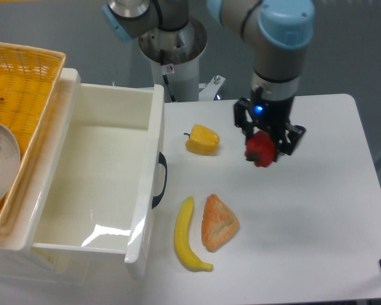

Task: Place the red pepper in the upper white drawer
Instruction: 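Carry the red pepper over the yellow pepper toward the open white drawer, then lower the red pepper down into the white drawer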

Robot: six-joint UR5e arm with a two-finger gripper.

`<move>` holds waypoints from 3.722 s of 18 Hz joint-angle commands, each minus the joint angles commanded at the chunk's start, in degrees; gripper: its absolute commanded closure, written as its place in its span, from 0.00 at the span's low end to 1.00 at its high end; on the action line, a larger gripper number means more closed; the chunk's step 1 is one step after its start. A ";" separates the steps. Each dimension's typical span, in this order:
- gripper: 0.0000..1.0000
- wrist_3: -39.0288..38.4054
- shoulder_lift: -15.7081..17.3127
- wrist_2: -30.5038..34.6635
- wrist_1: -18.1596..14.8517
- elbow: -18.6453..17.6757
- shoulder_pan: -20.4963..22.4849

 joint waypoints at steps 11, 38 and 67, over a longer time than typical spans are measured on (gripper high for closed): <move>0.86 -3.44 4.67 -2.65 -1.32 -0.18 -7.90; 0.86 0.08 1.50 -2.30 -1.41 -4.22 -20.83; 0.85 0.43 -5.26 -0.72 1.67 -5.10 -24.09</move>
